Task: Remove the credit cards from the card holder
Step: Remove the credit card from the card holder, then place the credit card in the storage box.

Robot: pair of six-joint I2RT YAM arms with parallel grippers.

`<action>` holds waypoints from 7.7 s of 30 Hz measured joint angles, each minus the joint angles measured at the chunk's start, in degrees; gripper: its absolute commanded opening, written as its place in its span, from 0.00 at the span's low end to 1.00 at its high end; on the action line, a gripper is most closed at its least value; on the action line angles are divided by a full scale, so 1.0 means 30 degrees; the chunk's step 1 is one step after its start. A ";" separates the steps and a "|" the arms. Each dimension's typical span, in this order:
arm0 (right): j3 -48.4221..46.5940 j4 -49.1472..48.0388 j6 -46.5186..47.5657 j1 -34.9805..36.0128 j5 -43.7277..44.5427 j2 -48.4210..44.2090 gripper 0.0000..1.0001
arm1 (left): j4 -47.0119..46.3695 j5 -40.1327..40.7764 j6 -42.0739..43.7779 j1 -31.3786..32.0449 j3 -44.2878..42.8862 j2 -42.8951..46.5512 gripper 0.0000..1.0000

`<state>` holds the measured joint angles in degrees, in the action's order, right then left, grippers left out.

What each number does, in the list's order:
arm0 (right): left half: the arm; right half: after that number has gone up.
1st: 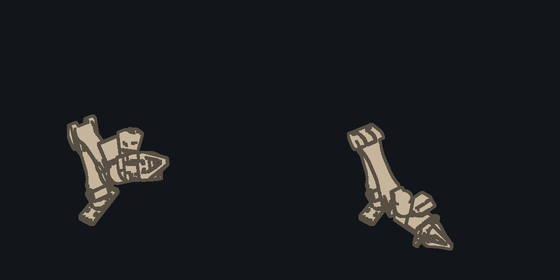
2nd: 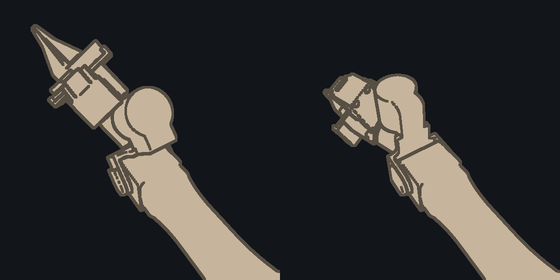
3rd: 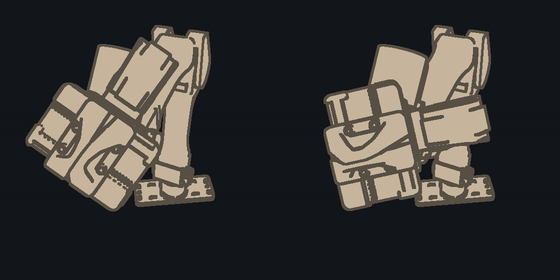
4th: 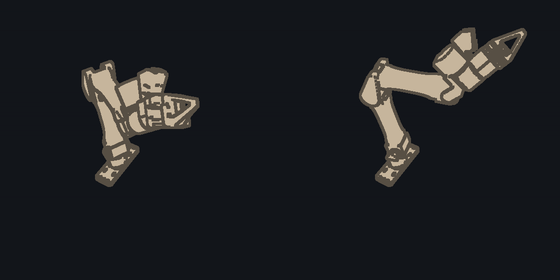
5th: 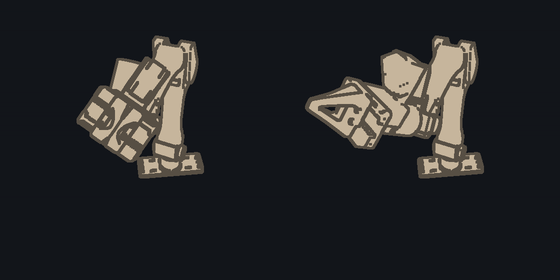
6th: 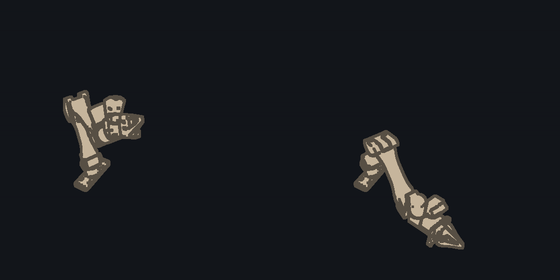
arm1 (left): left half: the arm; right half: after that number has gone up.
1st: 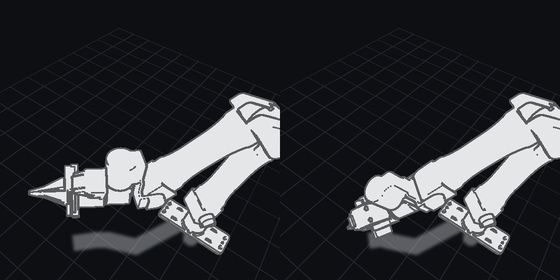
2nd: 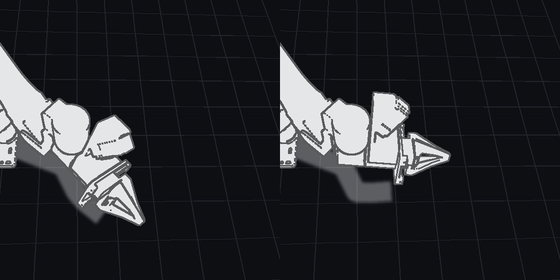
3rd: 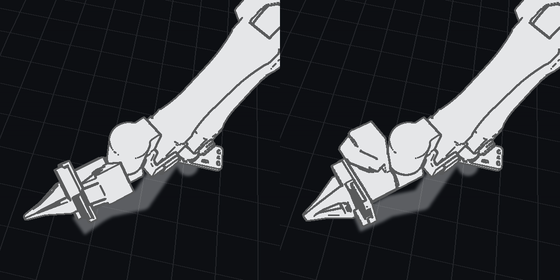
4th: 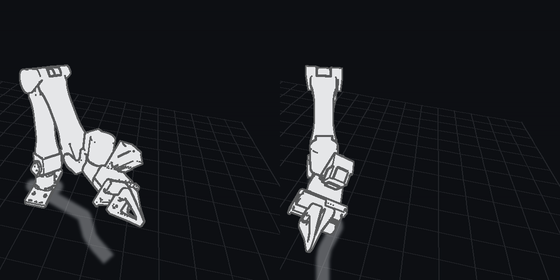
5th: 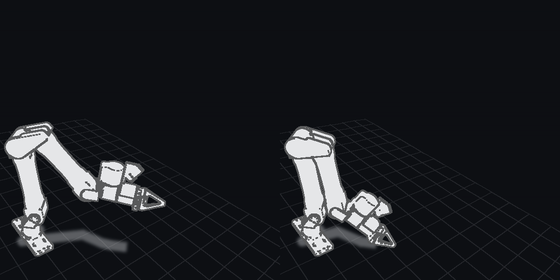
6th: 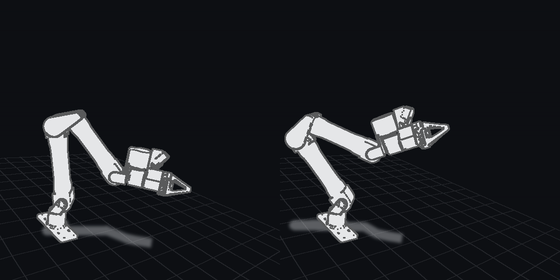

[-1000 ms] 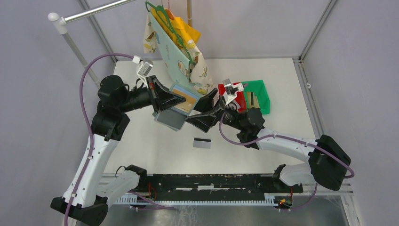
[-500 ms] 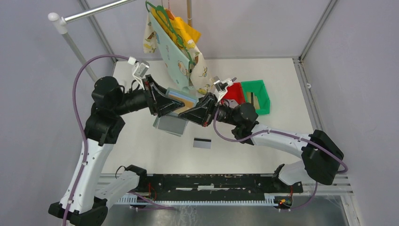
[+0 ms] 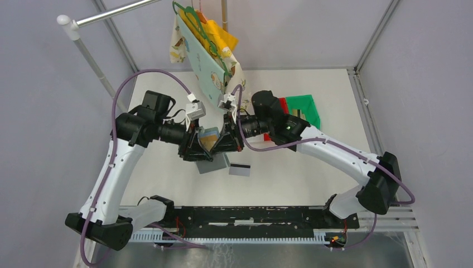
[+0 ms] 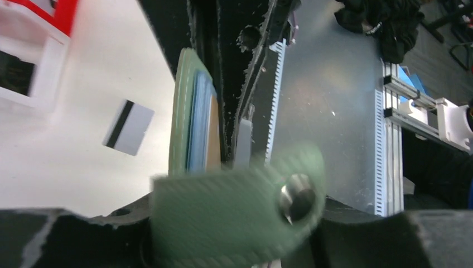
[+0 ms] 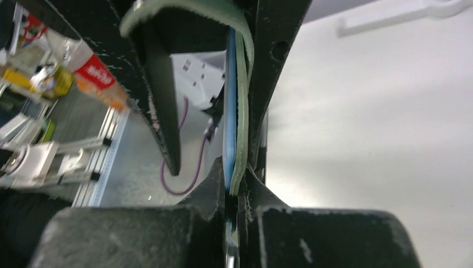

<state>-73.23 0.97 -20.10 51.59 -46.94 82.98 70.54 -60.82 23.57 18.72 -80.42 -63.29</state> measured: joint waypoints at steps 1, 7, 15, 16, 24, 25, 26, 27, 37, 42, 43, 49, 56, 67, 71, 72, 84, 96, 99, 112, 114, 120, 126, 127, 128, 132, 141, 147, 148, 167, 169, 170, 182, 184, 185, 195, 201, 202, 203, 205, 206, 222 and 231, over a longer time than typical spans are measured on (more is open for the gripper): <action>-0.0393 0.0954 0.0517 0.0000 -0.0138 0.0284 0.00 | 0.0889 -0.0051 0.0867 0.0000 0.0087 -0.0102 0.48; -0.2331 0.4648 0.3038 0.0262 -0.0969 0.0933 0.00 | 0.2929 -0.0532 0.3366 0.0022 0.0248 -0.0102 0.37; -0.3308 0.6433 0.5056 0.0291 -0.1137 0.1078 0.00 | 0.3191 -0.1144 0.4036 0.0051 0.0219 -0.0087 0.25; -0.3388 0.6564 0.5253 0.0291 -0.1122 0.1078 0.00 | 0.3024 -0.1107 0.3898 0.0058 0.0189 -0.0080 0.24; -0.3694 0.6397 0.6579 0.0284 -0.0503 0.1035 0.00 | 0.0452 0.0852 0.0787 0.0321 0.0182 0.1166 0.20; -0.3694 0.6331 0.6703 0.0291 -0.0452 0.0991 0.00 | 0.0255 0.1027 0.0561 0.0350 0.0182 0.1282 0.20; -0.3694 0.6309 0.6819 0.0306 -0.0357 0.0947 0.00 | 0.0073 0.1188 0.0291 0.0393 0.0182 0.1362 0.21; -0.3694 0.6280 0.6907 0.0313 -0.0270 0.0918 0.00 | -0.0087 0.1311 0.0102 0.0430 0.0182 0.1399 0.23; -0.3694 0.6375 0.7657 0.0248 0.0561 0.0670 0.00 | -0.1581 0.3213 -0.0911 0.0583 0.0182 0.1661 0.62; -0.3075 0.8655 0.7643 -0.0313 0.0401 -0.0007 0.00 | -0.2856 0.5785 -0.1027 0.0109 0.0182 0.2754 0.85; -0.3002 0.8808 0.7635 -0.0401 0.0372 -0.0036 0.00 | -0.2987 0.6011 -0.1078 0.0102 0.0182 0.2951 0.84; -0.2645 0.9012 0.7461 -0.0437 0.0168 -0.0036 0.00 | -0.2608 0.4320 -0.0991 0.0102 0.0189 0.2805 0.80; -0.2637 0.8925 0.7118 -0.0430 -0.0372 -0.0036 0.00 | -0.0918 0.1683 -0.0102 0.0102 0.1435 0.1741 0.65; -0.2506 0.8735 0.7155 -0.0226 -0.1115 -0.0036 0.00 | -0.2047 -0.0459 -0.1064 0.0102 0.1647 0.2004 0.51; -0.2506 0.8604 0.7162 0.0102 -0.1304 -0.0029 0.00 | -0.2470 -0.1377 -0.1596 0.0102 0.1654 0.1770 0.28; -0.2506 0.8612 0.7169 0.0211 -0.1355 -0.0015 0.00 | -0.2579 -0.1545 -0.1734 0.0102 0.1668 0.1668 0.22; -0.1654 0.6441 0.5617 -0.0568 -0.1195 -0.0750 0.71 | -0.3883 -0.1246 -0.3417 0.0058 0.2470 0.1348 0.02; 0.6025 -0.6309 -0.4364 -0.3730 0.1931 -0.6688 0.66 | -1.0083 0.0583 -1.1205 -0.3417 0.5085 0.1778 0.02; 0.8976 -1.0287 -0.7599 -0.3534 0.2645 -0.6732 0.65 | -1.1664 0.0299 -1.3158 -0.4357 0.5151 0.1778 0.02; 1.1016 -1.8673 -1.4360 -0.1056 0.4554 -0.2616 0.58 | -1.5147 -0.0809 -1.7150 -0.4714 0.5377 0.2280 0.02; 1.0950 -1.9183 -1.4673 -0.0918 0.4728 -0.2186 0.58 | -1.5220 -0.0852 -1.7267 -0.4714 0.5377 0.2368 0.02; 1.0404 -1.9919 -1.5154 -0.0816 0.5282 -0.1224 0.54 | -1.5358 -0.0969 -1.7573 -0.4714 0.5486 0.2586 0.02; 0.9704 -2.0866 -1.5730 -0.0816 0.5559 -0.0219 0.53 | -1.5482 -0.1268 -1.7719 -0.4714 0.5850 0.2892 0.02; 0.9610 -2.0954 -1.5795 -0.0816 0.5603 -0.0109 0.52 | -1.5497 -0.1282 -1.7726 -0.4714 0.5872 0.2965 0.02; 0.9508 -2.1056 -1.5868 -0.0816 0.5625 0.0015 0.52 | -1.5489 -0.1282 -1.7726 -0.4714 0.5872 0.3038 0.02; 0.9340 -2.1340 -1.6036 -0.0729 0.5683 0.0226 0.49 | -1.5562 -0.1282 -1.7726 -0.4714 0.5872 0.3446 0.02; 0.8612 -2.2899 -1.6881 -0.0379 0.5843 0.1217 0.18 | -1.5438 -0.1435 -1.7777 -0.4714 0.5880 0.3891 0.02; 0.8473 -2.3467 -1.7420 -0.0321 0.5807 0.1792 0.00 | -1.5183 -0.1428 -1.7762 -0.4714 0.5952 0.3985 0.02; 0.8473 -2.3482 -1.7420 -0.0313 0.5799 0.1792 0.00 | -1.5132 -0.1435 -1.7762 -0.4714 0.5952 0.3971 0.03; 0.9836 -2.4713 -1.7223 -0.0102 0.6025 0.1107 0.00 | -1.5285 -0.2565 -1.8921 -0.4524 0.5938 0.3483 0.17; 0.9836 -2.4793 -1.7223 -0.0102 0.6025 0.1100 0.00 | -1.5424 -0.2732 -1.9154 -0.4554 0.5938 0.3483 0.16; 0.9843 -2.4829 -1.7216 -0.0102 0.6025 0.1100 0.00 | -1.5489 -0.2798 -1.9227 -0.4575 0.5938 0.3483 0.15; 1.0724 -2.5033 -1.6997 -0.0015 0.6105 0.0408 0.12 | -1.6174 -0.3096 -2.0079 -0.4641 0.5938 0.3468 0.14; 1.0724 -2.5055 -1.7005 -0.0015 0.6105 0.0393 0.08 | -1.6262 -0.3096 -2.0108 -0.4692 0.5938 0.3468 0.13; 1.0724 -2.5063 -1.6990 -0.0015 0.6105 0.0393 0.08 | -1.6291 -0.3096 -2.0130 -0.4699 0.5938 0.3468 0.12; 1.0958 -2.5565 -1.7085 -0.0022 0.6120 0.0372 0.00 | -1.6517 -0.3118 -2.0291 -0.4699 0.5923 0.3439 0.08; 1.2874 -2.5223 -1.7209 -0.1049 0.5625 -0.1020 0.00 | -1.3755 -0.2331 -1.7915 -0.4721 0.4051 0.2368 0.09; 1.3267 -2.4975 -1.7121 -0.1362 0.5442 -0.1479 0.00 | -1.3209 -0.2135 -1.7311 -0.4750 0.3628 0.2149 0.09; 1.3566 -2.4618 -1.7019 -0.1661 0.5209 -0.1923 0.00 | -1.2699 -0.1851 -1.6684 -0.4801 0.3249 0.1945 0.09; 1.4098 -2.3700 -1.6757 -0.2470 0.4612 -0.2892 0.00 | -1.1927 -0.1406 -1.5599 -0.4881 0.2885 0.1749 0.09; 1.4324 -2.3132 -1.6546 -0.2922 0.4262 -0.3417 0.00 | -1.1548 -0.1107 -1.5001 -0.4925 0.2820 0.1727 0.09; 0.6790 0.3169 -0.1297 -1.1373 0.8429 -0.7373 0.00 | -0.4116 0.2280 -0.4204 -0.4954 0.2535 0.0255 0.10; 0.3876 0.8225 0.3388 -1.2662 1.5380 -0.3344 0.00 | -0.1734 0.2200 -0.1311 -0.4954 0.2543 -0.0627 0.11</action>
<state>-61.60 25.65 -9.93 13.61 -0.80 72.95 65.34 -54.22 19.64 3.86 -72.79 -65.17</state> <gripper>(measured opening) 0.006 0.155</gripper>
